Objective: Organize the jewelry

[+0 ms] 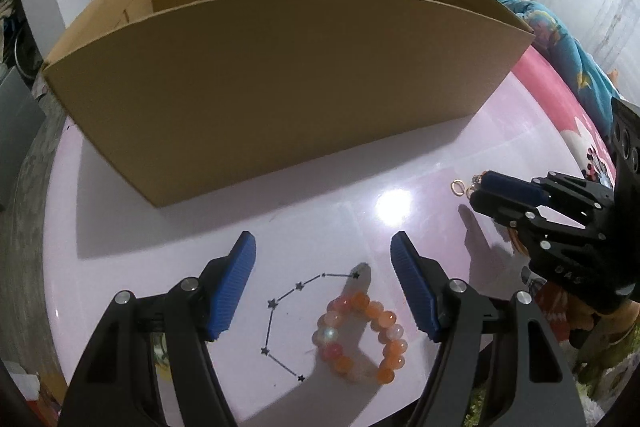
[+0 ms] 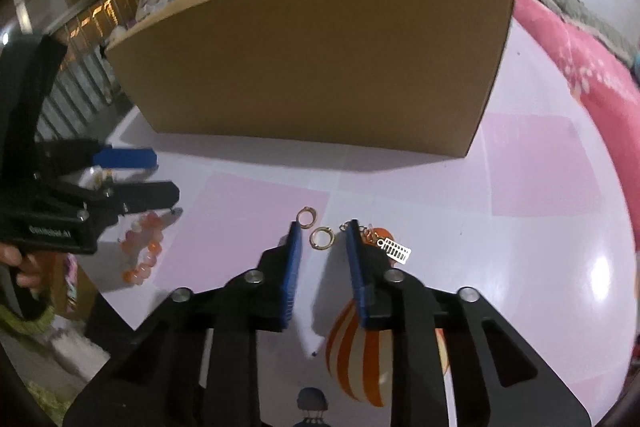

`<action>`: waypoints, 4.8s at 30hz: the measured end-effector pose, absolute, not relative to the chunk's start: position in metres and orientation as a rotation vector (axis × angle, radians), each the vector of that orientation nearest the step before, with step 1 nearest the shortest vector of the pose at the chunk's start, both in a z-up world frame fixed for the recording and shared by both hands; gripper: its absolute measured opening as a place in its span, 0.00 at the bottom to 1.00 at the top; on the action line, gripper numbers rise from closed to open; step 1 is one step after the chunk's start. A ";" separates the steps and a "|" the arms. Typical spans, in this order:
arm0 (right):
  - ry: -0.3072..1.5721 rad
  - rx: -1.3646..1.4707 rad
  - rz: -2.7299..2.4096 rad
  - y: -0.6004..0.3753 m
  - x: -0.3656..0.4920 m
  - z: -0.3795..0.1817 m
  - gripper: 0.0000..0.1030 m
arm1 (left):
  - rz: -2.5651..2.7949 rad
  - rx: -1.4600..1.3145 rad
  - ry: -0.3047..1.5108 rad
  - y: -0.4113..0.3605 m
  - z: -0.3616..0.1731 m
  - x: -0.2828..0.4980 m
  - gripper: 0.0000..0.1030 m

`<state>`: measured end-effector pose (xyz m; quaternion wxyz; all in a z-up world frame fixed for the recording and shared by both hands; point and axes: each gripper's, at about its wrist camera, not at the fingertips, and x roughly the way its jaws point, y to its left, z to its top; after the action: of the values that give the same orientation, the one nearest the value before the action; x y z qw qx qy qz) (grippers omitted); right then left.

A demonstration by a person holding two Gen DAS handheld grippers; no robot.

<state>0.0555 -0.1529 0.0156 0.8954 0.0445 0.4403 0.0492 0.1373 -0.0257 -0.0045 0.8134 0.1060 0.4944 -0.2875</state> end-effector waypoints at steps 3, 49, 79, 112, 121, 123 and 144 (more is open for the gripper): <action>0.909 -0.014 0.092 -0.142 0.054 0.017 0.13 | -0.622 0.238 1.045 -0.030 -0.004 0.137 0.66; 0.891 0.113 0.109 -0.181 0.017 0.017 0.06 | -0.941 0.576 0.894 -0.143 -0.020 0.105 0.11; 0.883 0.005 0.070 -0.170 0.019 0.019 0.13 | -0.936 0.487 0.896 -0.126 -0.015 0.107 0.11; 0.874 -0.011 0.064 -0.190 0.040 0.010 0.09 | -0.908 0.444 0.899 -0.109 -0.011 0.112 0.04; 0.865 -0.013 0.066 -0.179 0.034 0.015 0.09 | -0.900 0.424 0.892 -0.101 -0.005 0.114 0.04; 0.859 -0.011 0.066 -0.178 0.032 0.018 0.09 | -0.896 0.415 0.891 -0.099 -0.003 0.115 0.04; 0.841 0.015 0.073 -0.184 0.029 0.019 0.09 | -0.942 0.531 0.898 -0.113 -0.018 0.113 0.23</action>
<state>0.0290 -0.1841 0.0193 0.9122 0.0075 0.4082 0.0355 0.1133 -0.1132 -0.0178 0.7630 0.2440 0.4128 -0.4334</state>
